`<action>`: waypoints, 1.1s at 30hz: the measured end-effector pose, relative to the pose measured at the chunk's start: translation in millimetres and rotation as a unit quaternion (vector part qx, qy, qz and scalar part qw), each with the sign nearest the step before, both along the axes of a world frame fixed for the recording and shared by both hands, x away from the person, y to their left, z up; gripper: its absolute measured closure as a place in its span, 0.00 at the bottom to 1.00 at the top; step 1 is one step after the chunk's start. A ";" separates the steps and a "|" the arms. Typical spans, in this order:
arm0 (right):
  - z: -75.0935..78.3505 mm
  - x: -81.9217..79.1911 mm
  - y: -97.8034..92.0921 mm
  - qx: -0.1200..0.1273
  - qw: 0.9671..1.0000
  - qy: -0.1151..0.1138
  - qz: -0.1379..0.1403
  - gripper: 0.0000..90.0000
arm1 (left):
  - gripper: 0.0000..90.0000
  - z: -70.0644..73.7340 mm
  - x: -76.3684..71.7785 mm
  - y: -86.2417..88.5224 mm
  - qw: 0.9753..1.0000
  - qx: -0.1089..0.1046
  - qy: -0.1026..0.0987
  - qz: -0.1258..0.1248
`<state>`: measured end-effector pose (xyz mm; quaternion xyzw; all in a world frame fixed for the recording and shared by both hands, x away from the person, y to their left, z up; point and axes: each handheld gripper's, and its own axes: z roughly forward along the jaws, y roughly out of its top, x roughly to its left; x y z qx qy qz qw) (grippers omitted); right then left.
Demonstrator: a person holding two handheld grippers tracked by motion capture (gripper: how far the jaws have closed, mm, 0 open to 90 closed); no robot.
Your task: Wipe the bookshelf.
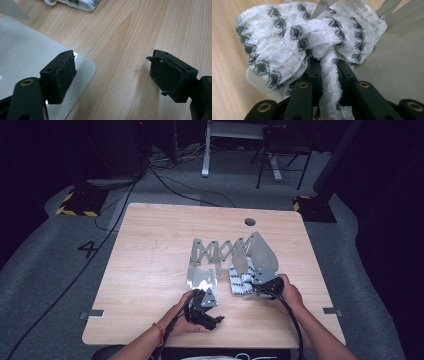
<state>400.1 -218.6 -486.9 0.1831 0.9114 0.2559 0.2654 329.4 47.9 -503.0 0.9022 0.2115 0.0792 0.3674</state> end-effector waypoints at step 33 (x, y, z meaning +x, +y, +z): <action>-1.9 1.4 2.7 -0.015 1.000 -0.024 0.002 0.86 | 0.23 0.1 0.3 -0.2 1.000 0.001 0.000 -0.003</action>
